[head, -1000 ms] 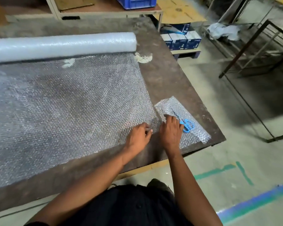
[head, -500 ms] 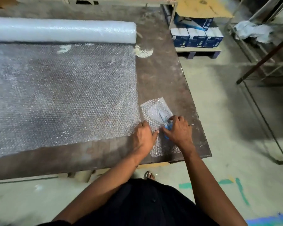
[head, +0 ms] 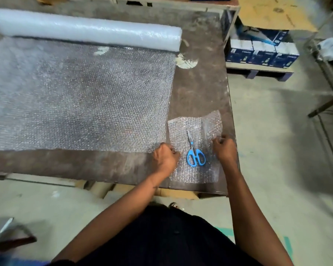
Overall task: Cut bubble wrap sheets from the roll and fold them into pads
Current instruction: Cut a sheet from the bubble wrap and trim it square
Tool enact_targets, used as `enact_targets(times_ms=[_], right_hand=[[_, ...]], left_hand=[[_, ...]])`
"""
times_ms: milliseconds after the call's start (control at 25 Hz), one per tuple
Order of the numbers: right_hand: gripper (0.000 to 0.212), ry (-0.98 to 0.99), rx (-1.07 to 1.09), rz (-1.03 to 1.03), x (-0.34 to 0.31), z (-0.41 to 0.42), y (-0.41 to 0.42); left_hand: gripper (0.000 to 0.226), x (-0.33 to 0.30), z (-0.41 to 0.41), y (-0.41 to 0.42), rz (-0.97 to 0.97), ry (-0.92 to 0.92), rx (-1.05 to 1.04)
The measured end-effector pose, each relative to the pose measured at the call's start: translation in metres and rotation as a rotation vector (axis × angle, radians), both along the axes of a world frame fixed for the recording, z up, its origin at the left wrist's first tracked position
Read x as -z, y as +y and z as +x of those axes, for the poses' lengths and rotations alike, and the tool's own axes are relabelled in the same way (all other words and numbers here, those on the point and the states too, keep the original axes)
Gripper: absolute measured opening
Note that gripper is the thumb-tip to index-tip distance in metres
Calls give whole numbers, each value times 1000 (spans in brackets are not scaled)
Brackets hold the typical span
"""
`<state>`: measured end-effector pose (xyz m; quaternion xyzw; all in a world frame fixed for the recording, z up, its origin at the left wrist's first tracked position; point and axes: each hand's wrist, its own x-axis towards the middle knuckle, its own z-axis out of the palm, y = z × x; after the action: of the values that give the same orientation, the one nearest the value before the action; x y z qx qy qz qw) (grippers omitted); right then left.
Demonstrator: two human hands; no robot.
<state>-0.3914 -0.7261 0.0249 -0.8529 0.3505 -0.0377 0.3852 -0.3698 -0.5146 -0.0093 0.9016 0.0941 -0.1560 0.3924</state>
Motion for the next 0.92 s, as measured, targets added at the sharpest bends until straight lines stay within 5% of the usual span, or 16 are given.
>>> enact_targets(times_ms=[120, 280, 360, 480, 680, 920], right_hand=[[34, -83, -22, -65, -4, -11, -3], [36, 24, -324, -617, -2, -19, 12], [22, 71, -484, -511, -3, -25, 31], [72, 233, -529, -372, 5, -33, 51], [82, 220, -481, -255, 6, -31, 49], [47, -14, -186, 234, 8, -28, 44]], left_hand=[[16, 1, 1, 2, -54, -15, 5], [14, -4, -2, 1, -280, 100, -26], [20, -5, -3, -1, -361, 143, -62], [26, -5, -2, -4, -234, 51, -30], [13, -13, -9, -12, -139, -138, 5], [32, -17, 11, -4, -354, -31, 65]])
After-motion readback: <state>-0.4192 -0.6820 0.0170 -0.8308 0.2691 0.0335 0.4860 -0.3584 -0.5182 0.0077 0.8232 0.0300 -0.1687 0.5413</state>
